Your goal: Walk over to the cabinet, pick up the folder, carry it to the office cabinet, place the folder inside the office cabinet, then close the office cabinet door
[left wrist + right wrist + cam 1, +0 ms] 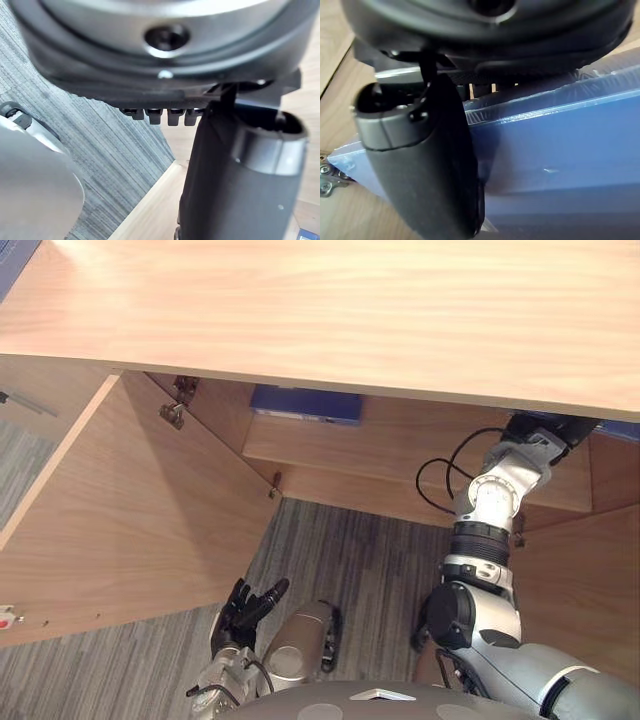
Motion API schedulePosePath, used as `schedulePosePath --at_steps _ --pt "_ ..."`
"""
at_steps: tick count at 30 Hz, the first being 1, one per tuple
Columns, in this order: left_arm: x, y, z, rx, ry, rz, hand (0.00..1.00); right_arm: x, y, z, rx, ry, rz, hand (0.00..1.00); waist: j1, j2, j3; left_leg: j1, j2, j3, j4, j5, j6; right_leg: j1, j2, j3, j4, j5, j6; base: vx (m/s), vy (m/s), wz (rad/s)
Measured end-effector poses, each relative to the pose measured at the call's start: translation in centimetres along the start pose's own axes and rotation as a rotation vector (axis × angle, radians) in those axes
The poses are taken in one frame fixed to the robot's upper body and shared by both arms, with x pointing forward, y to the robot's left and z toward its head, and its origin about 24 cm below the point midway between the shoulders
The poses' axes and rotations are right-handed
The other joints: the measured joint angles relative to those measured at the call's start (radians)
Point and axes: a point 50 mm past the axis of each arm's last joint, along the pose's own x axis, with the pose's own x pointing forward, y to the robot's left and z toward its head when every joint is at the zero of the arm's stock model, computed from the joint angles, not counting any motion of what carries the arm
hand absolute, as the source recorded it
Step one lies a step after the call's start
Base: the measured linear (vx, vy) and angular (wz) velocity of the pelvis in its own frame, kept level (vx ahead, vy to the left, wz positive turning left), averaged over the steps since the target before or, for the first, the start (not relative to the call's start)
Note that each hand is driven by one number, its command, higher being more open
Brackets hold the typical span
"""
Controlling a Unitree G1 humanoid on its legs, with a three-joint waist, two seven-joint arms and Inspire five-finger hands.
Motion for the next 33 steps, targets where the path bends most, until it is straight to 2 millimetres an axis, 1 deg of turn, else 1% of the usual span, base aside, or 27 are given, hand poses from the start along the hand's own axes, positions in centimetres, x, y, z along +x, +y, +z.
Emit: schedulePosePath --at_steps 2,4,7,9,11,12,13,14,15,16,17,18,19,20,21,22,24,27,28,30,33 --pt "0.0 0.1 0.0 0.001 0.001 0.001 1.00 0.3 0.0 0.1 -0.003 -0.004 -0.010 0.00 -0.001 0.006 -0.001 0.014 -0.003 0.002 -0.013 0.006 0.000 0.018 -0.003 -0.005 -0.015 0.004 0.005 0.04 0.032 0.05" --pt "0.0 0.1 0.1 0.004 -0.002 0.002 1.00 0.5 0.4 0.0 0.014 0.000 -0.008 0.00 -0.002 0.013 0.000 0.023 -0.006 0.013 -0.030 0.015 0.008 0.025 -0.006 -0.005 -0.030 0.008 0.011 0.04 0.024 0.03" --pt "-0.1 0.2 0.1 0.005 0.000 0.005 1.00 0.7 0.6 -0.4 0.027 0.015 -0.027 0.00 -0.002 0.017 0.000 0.025 -0.006 0.017 -0.042 0.018 0.008 0.027 -0.006 -0.006 -0.045 0.013 0.014 0.05 0.008 -0.02" --pt "-0.1 0.2 0.0 0.005 0.002 0.004 1.00 1.2 0.5 -0.3 0.016 0.013 -0.044 0.00 -0.003 0.020 0.001 0.035 -0.005 0.022 -0.041 0.019 0.007 0.039 -0.005 -0.007 -0.052 0.014 0.014 0.06 0.009 -0.02" --pt "-0.1 0.3 0.0 0.004 0.005 0.007 1.00 1.6 0.4 -0.1 -0.010 0.012 -0.050 0.00 -0.006 0.024 0.001 0.039 -0.005 0.033 -0.024 0.033 -0.015 0.061 -0.006 -0.006 -0.071 0.021 0.016 0.05 0.025 -0.03" --pt "-0.1 0.3 0.0 0.004 0.006 0.007 1.00 1.8 0.5 0.0 -0.020 0.017 -0.048 0.00 -0.007 0.027 0.002 0.027 -0.006 0.041 0.011 0.050 -0.032 0.074 -0.009 -0.004 -0.088 0.028 0.019 0.04 0.030 -0.02" --pt "-0.1 0.3 0.0 0.004 0.005 0.006 1.00 1.8 0.5 0.1 -0.022 0.017 -0.046 0.00 -0.007 0.027 0.002 0.014 -0.006 0.043 0.033 0.061 -0.037 0.078 -0.012 -0.003 -0.094 0.030 0.019 0.05 0.083 0.11" --pt "0.0 0.1 0.2 0.003 -0.003 -0.003 1.00 2.2 0.8 0.4 -0.043 0.014 -0.033 0.00 -0.010 0.006 0.016 -0.074 -0.014 0.051 0.157 0.096 -0.034 0.084 -0.047 0.004 -0.102 0.039 0.028 0.04 0.104 0.15" --pt "0.0 0.1 0.2 0.004 -0.005 -0.003 1.00 2.3 0.7 0.4 -0.053 0.012 -0.032 0.00 -0.010 0.011 0.015 -0.081 0.003 0.049 0.113 0.051 -0.008 0.084 -0.048 0.003 -0.103 0.041 0.030 0.02 0.134 0.14" --pt "0.0 0.2 0.4 0.008 -0.011 -0.001 1.00 2.8 1.1 0.6 -0.073 0.016 -0.019 0.00 -0.014 0.035 0.011 -0.060 0.043 0.055 -0.020 0.057 0.023 0.069 -0.033 -0.001 -0.079 0.039 0.035 -0.01 0.089 -0.03" --pt "0.2 0.2 0.8 0.013 -0.019 -0.001 1.00 2.9 1.1 0.6 -0.086 0.022 -0.018 0.00 -0.010 0.024 0.022 -0.065 0.032 0.059 -0.020 0.062 0.033 0.056 -0.035 0.013 -0.071 0.038 0.035 -0.03 0.116 -0.11" --pt "0.3 0.4 1.2 0.025 -0.034 0.002 1.00 3.2 0.6 0.4 -0.112 0.040 -0.035 0.00 -0.008 0.007 0.037 -0.069 0.025 0.074 -0.018 0.067 0.033 0.050 -0.042 0.026 -0.079 0.038 0.035 -0.01 0.107 -0.10" --pt "0.4 0.6 1.4 0.032 -0.034 0.005 1.00 3.5 -0.2 0.3 -0.143 0.059 -0.069 0.00 -0.008 0.002 0.047 -0.071 0.020 0.074 -0.005 0.067 0.033 0.053 -0.047 0.030 -0.077 0.038 0.035 -0.01 0.087 -0.04" --pt "0.4 0.7 1.4 0.033 -0.036 0.007 1.00 3.5 -0.7 0.2 -0.157 0.072 -0.088 0.00 -0.009 0.001 0.048 -0.070 0.019 0.074 -0.003 0.067 0.033 0.054 -0.048 0.031 -0.076 0.038 0.035 0.03 0.046 0.04" --pt "0.3 0.8 1.7 0.029 -0.045 0.011 1.00 3.6 -1.7 -0.3 -0.195 0.118 -0.130 0.00 -0.010 0.000 0.049 -0.070 0.018 0.075 0.000 0.067 0.033 0.055 -0.048 0.032 -0.076 0.038 0.035 0.03 0.014 0.02" --pt "0.3 0.8 1.8 0.027 -0.052 0.011 1.00 3.6 -2.1 -0.5 -0.214 0.140 -0.143 0.00 -0.009 -0.001 0.049 -0.071 0.019 0.075 0.004 0.067 0.033 0.054 -0.048 0.031 -0.075 0.038 0.035 0.06 0.003 0.01" --pt "0.4 0.5 2.3 0.026 -0.073 -0.003 1.00 3.8 -2.8 -1.1 -0.306 0.210 -0.164 0.00 -0.010 0.001 0.050 -0.071 0.027 0.075 0.008 0.067 0.033 0.054 -0.043 0.026 -0.071 0.036 0.038 0.05 -0.033 -0.04" --pt "0.4 0.3 2.6 0.007 -0.088 -0.014 1.00 4.2 -2.5 -1.1 -0.387 0.239 -0.143 0.00 -0.020 -0.001 0.051 -0.070 0.036 0.075 0.011 0.067 0.033 0.052 -0.038 0.019 -0.060 0.036 0.037 0.04 -0.039 -0.01" --pt "0.4 0.3 2.6 0.006 -0.089 -0.021 1.00 4.6 -2.1 -0.9 -0.417 0.244 -0.124 0.00 -0.030 -0.001 0.055 -0.068 0.037 0.075 0.012 0.067 0.033 0.052 -0.038 0.020 -0.050 0.034 0.035 0.03 -0.037 0.01" --pt "0.4 0.3 2.7 0.006 -0.090 -0.026 1.00 5.1 -1.2 -0.6 -0.471 0.240 -0.082 0.00 -0.039 -0.002 0.062 -0.066 0.039 0.075 0.015 0.066 0.033 0.047 -0.038 0.023 -0.039 0.034 0.035 0.00 -0.009 -0.05" --pt "0.4 0.3 2.7 0.001 -0.093 -0.025 1.00 5.9 0.3 -1.1 -0.521 0.250 -0.033 0.00 -0.061 -0.008 0.079 -0.071 0.051 0.084 0.029 0.066 0.032 0.035 -0.027 0.030 -0.031 0.031 0.031 -0.01 -0.020 -0.17"
